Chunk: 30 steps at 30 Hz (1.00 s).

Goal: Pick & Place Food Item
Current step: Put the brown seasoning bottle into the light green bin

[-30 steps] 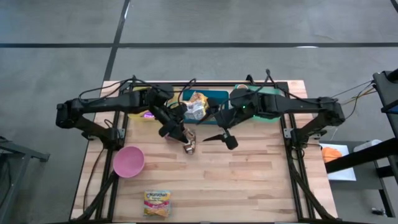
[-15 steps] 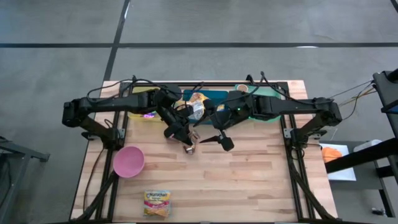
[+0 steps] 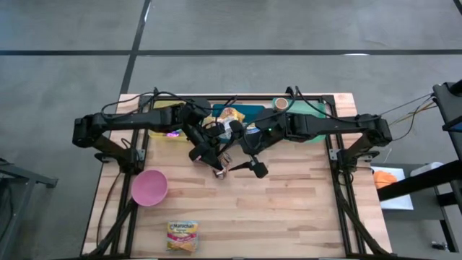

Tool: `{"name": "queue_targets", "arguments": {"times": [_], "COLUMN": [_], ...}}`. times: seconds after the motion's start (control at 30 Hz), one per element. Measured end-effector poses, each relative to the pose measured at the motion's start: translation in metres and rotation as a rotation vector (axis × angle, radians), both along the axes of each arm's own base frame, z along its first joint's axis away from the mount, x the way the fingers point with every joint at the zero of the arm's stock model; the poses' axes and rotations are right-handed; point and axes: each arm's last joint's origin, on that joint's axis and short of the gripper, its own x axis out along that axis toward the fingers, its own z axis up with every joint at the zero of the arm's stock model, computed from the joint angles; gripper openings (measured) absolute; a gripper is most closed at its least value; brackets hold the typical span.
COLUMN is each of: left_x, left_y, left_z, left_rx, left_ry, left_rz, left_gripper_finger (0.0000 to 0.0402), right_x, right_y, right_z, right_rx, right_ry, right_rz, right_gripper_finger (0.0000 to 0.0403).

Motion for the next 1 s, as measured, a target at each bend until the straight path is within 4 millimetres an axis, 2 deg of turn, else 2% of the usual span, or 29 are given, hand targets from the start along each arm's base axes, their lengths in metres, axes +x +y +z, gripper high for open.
{"name": "queue_targets", "arguments": {"times": [0.4, 0.5, 0.7, 1.0], "left_x": [0.0007, 0.0008, 0.0006, 0.0005], "left_y": [0.0, 0.0, -0.0001, -0.0003], "left_z": [0.0031, 0.0031, 0.0032, 0.0034], "left_rx": [0.005, 0.005, 0.004, -0.001], "left_ry": [-0.027, -0.029, -0.032, -0.033], "left_rz": [-0.008, -0.008, -0.015, -0.024], "left_gripper_finger": [0.0188, 0.0188, 0.0188, 0.0188], "right_x": [0.0075, 0.0082, 0.0083, 0.0083], "right_y": [0.0016, 0.0016, 0.0016, 0.0017], "right_z": [-0.0054, -0.0056, -0.0053, -0.0051], "right_rx": [-0.013, -0.013, -0.003, 0.017], "right_ry": [-0.017, -0.021, -0.023, -0.015], "right_rz": [0.012, 0.012, 0.026, 0.022], "right_gripper_finger": [0.0289, 0.0266, 0.0192, 0.0186]}}
